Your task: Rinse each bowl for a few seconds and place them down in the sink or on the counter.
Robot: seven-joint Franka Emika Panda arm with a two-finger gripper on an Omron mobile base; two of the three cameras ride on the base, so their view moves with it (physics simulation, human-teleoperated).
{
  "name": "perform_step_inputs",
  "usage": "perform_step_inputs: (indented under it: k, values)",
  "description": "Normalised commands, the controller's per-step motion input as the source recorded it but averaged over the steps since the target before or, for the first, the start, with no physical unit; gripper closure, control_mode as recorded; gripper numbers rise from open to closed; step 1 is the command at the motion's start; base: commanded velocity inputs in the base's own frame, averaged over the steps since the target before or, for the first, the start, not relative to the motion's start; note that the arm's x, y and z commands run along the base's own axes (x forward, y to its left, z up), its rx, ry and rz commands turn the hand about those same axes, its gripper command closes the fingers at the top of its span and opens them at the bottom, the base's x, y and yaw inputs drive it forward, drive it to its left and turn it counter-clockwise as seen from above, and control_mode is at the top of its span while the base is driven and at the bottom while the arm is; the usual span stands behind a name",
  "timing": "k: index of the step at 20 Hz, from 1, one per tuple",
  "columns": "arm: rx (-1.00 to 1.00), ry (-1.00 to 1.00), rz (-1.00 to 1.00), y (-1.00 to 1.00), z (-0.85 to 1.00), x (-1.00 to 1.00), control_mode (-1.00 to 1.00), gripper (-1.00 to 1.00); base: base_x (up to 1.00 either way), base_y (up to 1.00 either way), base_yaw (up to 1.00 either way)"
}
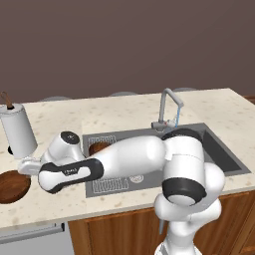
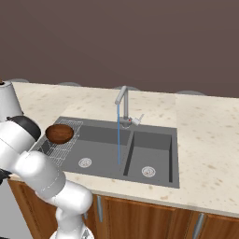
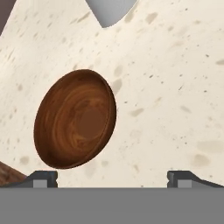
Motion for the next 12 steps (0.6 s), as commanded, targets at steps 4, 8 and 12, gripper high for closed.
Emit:
perform_step_inputs:
  k: [4, 8, 12]
  values:
    - [0.0, 0.04, -0.08, 0.08, -0.01, 0.01, -1.0, -1.0, 0.0, 0.0, 0.0]
    - [0.0, 0.02, -0.07, 0.14, 0.0, 0.0, -1.0, -1.0, 0.0, 0.0, 0.0]
    - [0.0, 0.02, -0.06, 0.19, -0.02, 0.0, -1.0, -1.0, 0.0, 0.0, 0.0]
